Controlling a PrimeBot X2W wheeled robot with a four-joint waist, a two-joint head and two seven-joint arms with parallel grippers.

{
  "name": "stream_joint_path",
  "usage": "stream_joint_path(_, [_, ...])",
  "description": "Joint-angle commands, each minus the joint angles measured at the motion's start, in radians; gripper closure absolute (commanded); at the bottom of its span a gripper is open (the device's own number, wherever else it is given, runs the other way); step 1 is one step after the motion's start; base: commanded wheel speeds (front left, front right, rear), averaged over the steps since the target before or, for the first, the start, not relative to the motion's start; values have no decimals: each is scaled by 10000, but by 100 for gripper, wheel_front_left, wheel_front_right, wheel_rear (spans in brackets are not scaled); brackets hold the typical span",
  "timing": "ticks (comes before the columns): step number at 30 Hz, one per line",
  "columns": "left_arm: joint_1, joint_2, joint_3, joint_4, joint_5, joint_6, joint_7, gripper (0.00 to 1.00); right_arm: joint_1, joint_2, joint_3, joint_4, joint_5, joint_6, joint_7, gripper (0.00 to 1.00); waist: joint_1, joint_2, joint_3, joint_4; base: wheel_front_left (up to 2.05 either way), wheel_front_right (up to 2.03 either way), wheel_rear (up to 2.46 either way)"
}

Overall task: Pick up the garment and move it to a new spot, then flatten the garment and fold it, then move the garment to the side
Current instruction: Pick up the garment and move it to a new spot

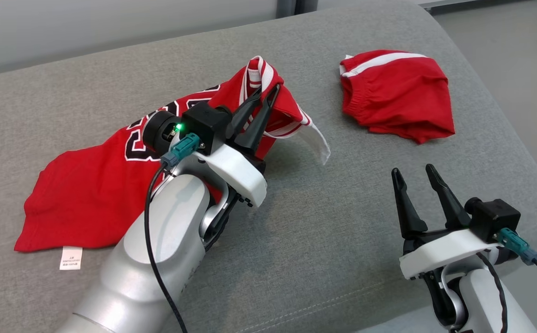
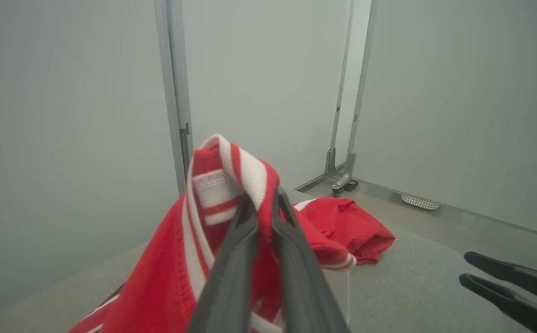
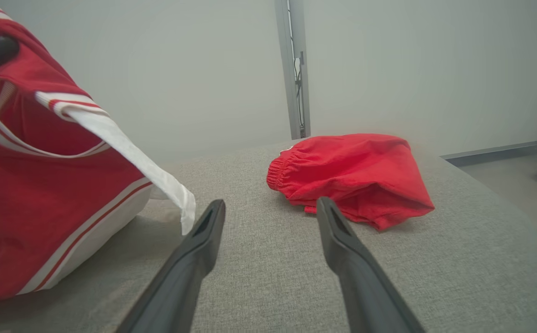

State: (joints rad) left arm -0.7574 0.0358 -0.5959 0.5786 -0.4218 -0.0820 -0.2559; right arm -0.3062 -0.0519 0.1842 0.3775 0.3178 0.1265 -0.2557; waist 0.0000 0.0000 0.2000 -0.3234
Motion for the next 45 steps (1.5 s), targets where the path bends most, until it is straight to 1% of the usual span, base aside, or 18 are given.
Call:
stream_joint_path(1, [-377, 145, 267, -239, 58, 62, -59, 100, 10, 15, 230, -185, 99, 42, -61, 0, 0, 0, 63, -161, 0, 0, 0])
stream_joint_path(5, [-200, 145, 222, 289, 82, 2, -59, 100, 13, 15, 187, -239, 160, 42, -61, 0, 0, 0, 152, -221, 0, 0, 0])
stream_joint_path(6, [-156, 145, 156, 528, 76, -30, -59, 85, 10, 15, 164, -248, 166, 42, -61, 0, 0, 0, 176, -207, 0, 0, 0])
stream_joint_path(7, [-150, 145, 143, 679, 115, -43, -59, 32, 0, 15, 146, -260, 170, 42, -61, 0, 0, 0, 206, -185, 0, 0, 0])
stream_joint_path(8, [-120, 145, 128, 864, 144, -58, -59, 0, -17, 15, 133, -267, 176, 42, -61, 0, 0, 0, 226, -157, 0, 0, 0])
stream_joint_path(12, [-110, 145, 177, 1228, 183, -90, -59, 0, -83, 16, 55, -295, 178, 42, -61, 0, 0, 0, 301, 111, 0, 0, 0])
stream_joint_path(18, [61, 146, 665, 1403, 544, 191, -59, 0, -156, 16, -5, -320, 88, 42, -61, 0, 0, 0, 244, 603, 0, 0, 0])
stream_joint_path(28, [1396, 258, 2288, 508, 1059, 633, -59, 0, -101, 16, -270, -252, -208, 42, -61, 0, 0, 0, -135, 1667, 0, 0, 0])
stream_joint_path(35, [2468, 342, 3322, -181, 1607, 732, -59, 0, 23, 16, -437, -185, -395, 42, -61, 0, 0, 0, -455, 2384, 0, 0, 0])
stream_joint_path(36, [2769, 337, 3632, -433, 1751, 754, -59, 0, 71, 16, -506, -169, -437, 42, -61, 0, 0, 0, -538, 2577, 0, 0, 0])
stream_joint_path(37, [2769, 337, 3632, -433, 1751, 754, -59, 0, 71, 16, -506, -169, -437, 42, -61, 0, 0, 0, -538, 2577, 0, 0, 0])
stream_joint_path(45, [4011, 264, 4805, -1401, 2207, 728, -59, 0, 268, 16, -633, 40, -606, 42, -61, 0, 0, 0, -721, 3188, 0, 0, 0])
